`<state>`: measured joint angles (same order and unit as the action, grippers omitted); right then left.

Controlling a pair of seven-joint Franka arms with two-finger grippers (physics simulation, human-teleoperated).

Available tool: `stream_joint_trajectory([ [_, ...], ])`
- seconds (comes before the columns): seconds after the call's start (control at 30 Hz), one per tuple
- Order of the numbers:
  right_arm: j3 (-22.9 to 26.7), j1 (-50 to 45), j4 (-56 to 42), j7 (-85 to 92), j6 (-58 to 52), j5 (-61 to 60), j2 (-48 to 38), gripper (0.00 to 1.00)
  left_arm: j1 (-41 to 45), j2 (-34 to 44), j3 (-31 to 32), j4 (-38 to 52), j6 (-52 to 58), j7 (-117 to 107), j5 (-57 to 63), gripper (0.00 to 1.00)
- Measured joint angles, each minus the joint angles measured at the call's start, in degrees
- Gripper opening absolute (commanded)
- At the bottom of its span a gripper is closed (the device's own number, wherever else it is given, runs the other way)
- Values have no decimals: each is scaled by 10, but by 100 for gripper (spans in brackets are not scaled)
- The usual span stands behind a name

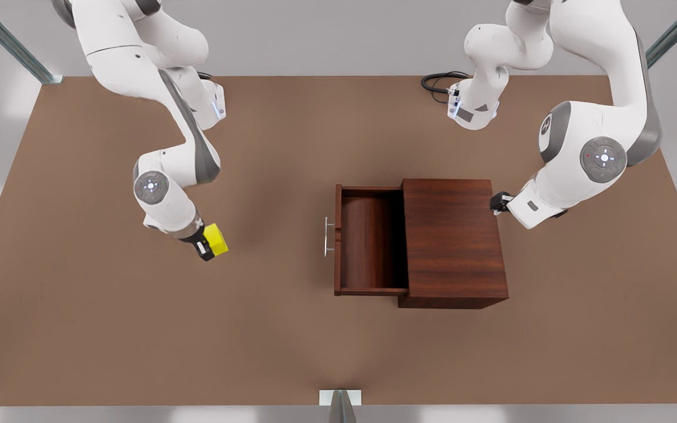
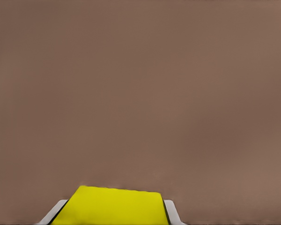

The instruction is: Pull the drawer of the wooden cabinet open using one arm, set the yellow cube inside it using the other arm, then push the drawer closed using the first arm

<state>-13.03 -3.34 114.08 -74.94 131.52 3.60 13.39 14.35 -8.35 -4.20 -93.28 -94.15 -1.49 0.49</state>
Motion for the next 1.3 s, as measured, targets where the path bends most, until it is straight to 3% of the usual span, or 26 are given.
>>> stream_joint_trajectory([
  [0.33,-20,-93,-202,-71,-175,-45,45,59,0,0,0,0,-1,1,0,100],
  [0.53,-21,-163,-289,-166,-207,-61,114,59,0,1,1,0,0,1,0,100],
  [0.73,-19,-239,-440,-277,-217,-60,204,60,0,0,0,-1,-1,1,0,100],
  [1.03,53,-348,-562,-422,-220,-57,312,61,0,1,0,0,-2,1,4,100],
  [1.07,55,-351,-569,-435,-220,-57,319,64,0,1,0,0,-3,1,5,100],
  [1.1,56,-353,-573,-447,-220,-57,323,96,0,1,0,1,-3,1,6,100],
  [1.13,60,-358,-575,-459,-220,-58,326,100,0,1,1,1,-3,1,7,100],
  [1.3,86,-334,-577,-503,-240,-56,302,100,0,3,1,2,-3,1,10,100],
])
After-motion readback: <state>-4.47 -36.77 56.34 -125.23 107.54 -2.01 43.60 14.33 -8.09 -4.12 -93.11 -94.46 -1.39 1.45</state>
